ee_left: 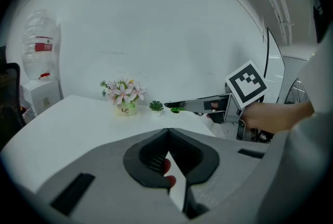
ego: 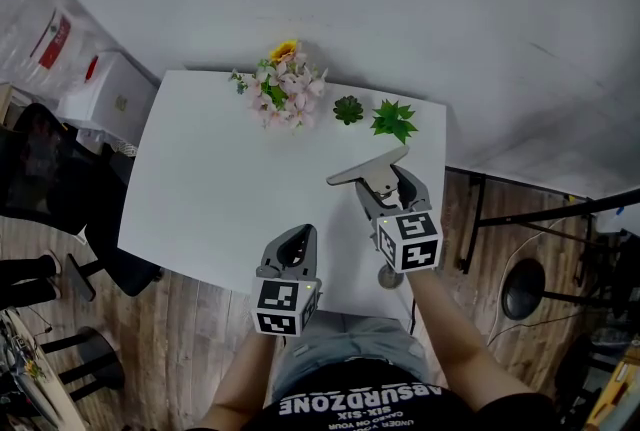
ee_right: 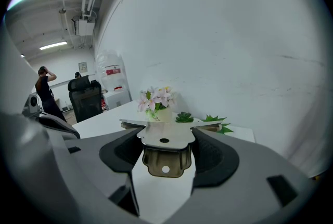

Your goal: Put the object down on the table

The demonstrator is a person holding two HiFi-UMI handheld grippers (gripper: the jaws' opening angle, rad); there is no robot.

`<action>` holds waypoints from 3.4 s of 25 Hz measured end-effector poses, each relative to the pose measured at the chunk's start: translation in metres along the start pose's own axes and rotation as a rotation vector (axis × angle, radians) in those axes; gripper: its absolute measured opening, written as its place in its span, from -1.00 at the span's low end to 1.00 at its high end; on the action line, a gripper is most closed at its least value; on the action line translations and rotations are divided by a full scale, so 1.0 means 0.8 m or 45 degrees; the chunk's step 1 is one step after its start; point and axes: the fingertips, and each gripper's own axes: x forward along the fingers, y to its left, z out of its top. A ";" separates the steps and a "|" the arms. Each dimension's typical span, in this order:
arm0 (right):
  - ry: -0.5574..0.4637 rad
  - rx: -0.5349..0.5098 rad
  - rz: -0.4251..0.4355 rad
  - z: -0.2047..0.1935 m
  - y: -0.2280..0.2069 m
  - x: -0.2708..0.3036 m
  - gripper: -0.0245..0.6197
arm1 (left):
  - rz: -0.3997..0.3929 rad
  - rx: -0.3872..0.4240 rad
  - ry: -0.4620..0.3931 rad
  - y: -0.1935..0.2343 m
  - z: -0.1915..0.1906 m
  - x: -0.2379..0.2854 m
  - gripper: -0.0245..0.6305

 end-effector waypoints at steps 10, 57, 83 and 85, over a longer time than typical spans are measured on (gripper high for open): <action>0.033 0.000 -0.003 -0.009 -0.006 0.012 -0.03 | -0.014 -0.004 0.015 -0.004 -0.003 0.002 -0.93; 0.192 -0.037 -0.014 -0.065 -0.029 0.055 -0.03 | 0.008 -0.025 0.022 0.004 -0.006 0.009 -0.93; 0.287 -0.067 0.000 -0.097 -0.035 0.085 -0.03 | 0.015 -0.037 0.049 0.010 -0.013 0.017 -0.93; 0.297 -0.067 -0.001 -0.100 -0.036 0.087 -0.03 | 0.015 -0.037 0.050 0.011 -0.013 0.018 -0.93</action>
